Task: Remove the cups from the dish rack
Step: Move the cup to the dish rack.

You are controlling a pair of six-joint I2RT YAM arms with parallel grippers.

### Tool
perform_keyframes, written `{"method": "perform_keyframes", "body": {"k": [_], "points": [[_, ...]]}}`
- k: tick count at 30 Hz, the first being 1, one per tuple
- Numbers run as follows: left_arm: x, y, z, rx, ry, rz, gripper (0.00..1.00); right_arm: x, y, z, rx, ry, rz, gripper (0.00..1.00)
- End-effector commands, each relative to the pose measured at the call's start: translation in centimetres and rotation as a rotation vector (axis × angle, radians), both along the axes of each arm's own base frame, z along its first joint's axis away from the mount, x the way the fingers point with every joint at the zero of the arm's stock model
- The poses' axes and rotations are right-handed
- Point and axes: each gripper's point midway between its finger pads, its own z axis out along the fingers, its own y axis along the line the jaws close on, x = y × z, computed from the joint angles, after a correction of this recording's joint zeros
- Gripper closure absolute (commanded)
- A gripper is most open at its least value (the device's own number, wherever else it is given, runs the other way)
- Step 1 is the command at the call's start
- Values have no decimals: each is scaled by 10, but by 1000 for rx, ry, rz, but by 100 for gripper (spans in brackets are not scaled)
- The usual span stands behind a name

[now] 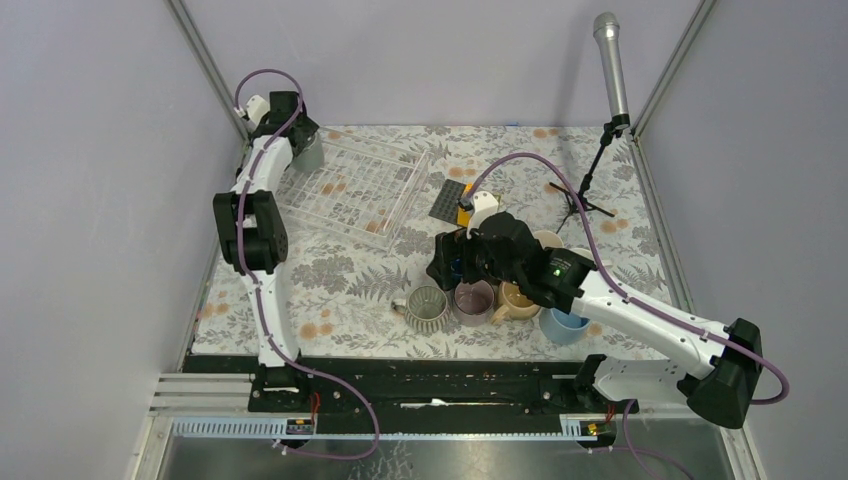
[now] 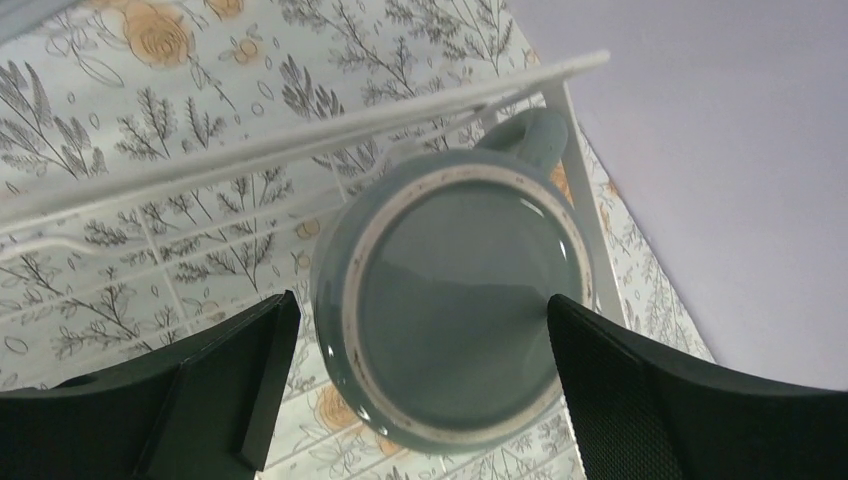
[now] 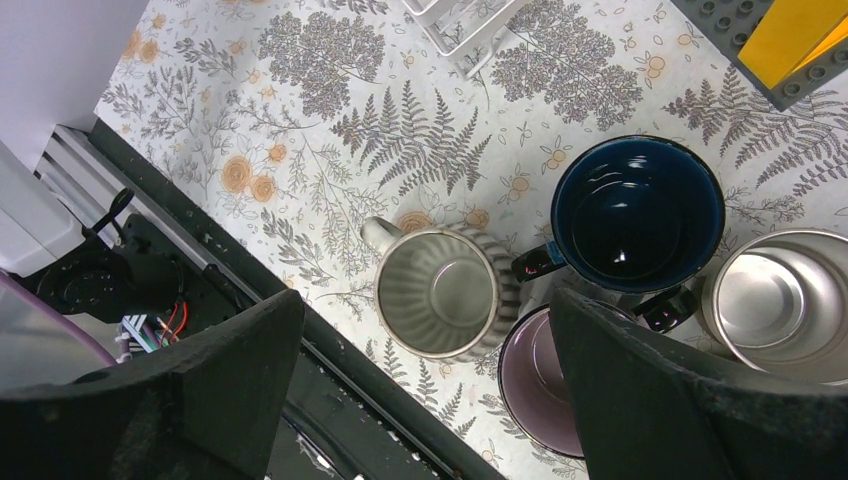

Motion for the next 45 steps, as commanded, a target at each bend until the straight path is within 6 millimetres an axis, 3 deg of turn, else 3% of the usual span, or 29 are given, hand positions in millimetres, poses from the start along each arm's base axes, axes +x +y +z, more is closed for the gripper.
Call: {"method": "perform_keyframes", "body": {"k": [1,7,14,25,34,45], "points": [[-10,-22,31,-49,-66,-47,1,2,5,3,42,-1,3,0],[-27,-35,23,-87,-62,-64,1,-1,4,3,57,9,2,0],[-43,-42,37,-92,-82,-70,1,-5,0,-1,62,23,-3,0],[-56,-47,33,-125,-66,-78,1,-9,-1,0,83,37,-7,0],[-46,-43,60,-86,-130,-83,1,-14,-7,1,102,43,-17,0],[-10,-3,69,-24,-123,-8,1,-15,-12,4,88,39,-24,0]]}}
